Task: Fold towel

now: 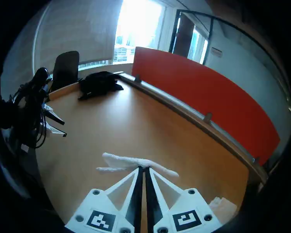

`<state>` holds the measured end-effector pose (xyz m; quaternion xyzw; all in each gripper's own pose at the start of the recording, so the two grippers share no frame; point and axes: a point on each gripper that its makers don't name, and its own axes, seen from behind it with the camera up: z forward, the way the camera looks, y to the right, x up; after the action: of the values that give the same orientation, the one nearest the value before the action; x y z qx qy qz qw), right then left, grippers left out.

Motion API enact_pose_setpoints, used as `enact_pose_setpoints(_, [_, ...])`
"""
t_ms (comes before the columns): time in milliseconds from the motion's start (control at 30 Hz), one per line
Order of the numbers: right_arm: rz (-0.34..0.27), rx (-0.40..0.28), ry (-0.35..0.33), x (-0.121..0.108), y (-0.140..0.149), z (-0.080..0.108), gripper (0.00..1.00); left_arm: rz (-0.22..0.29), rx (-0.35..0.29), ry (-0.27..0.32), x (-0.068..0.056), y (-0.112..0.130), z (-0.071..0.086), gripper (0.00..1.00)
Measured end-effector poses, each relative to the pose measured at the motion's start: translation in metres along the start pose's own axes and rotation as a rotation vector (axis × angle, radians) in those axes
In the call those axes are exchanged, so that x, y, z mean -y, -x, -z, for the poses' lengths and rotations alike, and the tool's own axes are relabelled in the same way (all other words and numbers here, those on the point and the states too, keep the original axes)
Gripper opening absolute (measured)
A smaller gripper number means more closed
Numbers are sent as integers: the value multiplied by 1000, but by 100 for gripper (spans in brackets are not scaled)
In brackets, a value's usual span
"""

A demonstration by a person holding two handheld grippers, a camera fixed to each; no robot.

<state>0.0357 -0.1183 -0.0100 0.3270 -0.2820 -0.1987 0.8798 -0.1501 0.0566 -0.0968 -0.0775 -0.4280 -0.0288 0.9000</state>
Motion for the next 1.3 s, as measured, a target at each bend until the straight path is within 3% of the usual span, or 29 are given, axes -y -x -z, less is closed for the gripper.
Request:
enact_pose_setpoints(667, [-28,16,114,-92,1,17,4,-8,0,-3,2,-7,-3,97])
enact_pose_setpoints(1300, [-16,72,228,-184,14,41,4,-14,5,-6,-1,-8,-6,97])
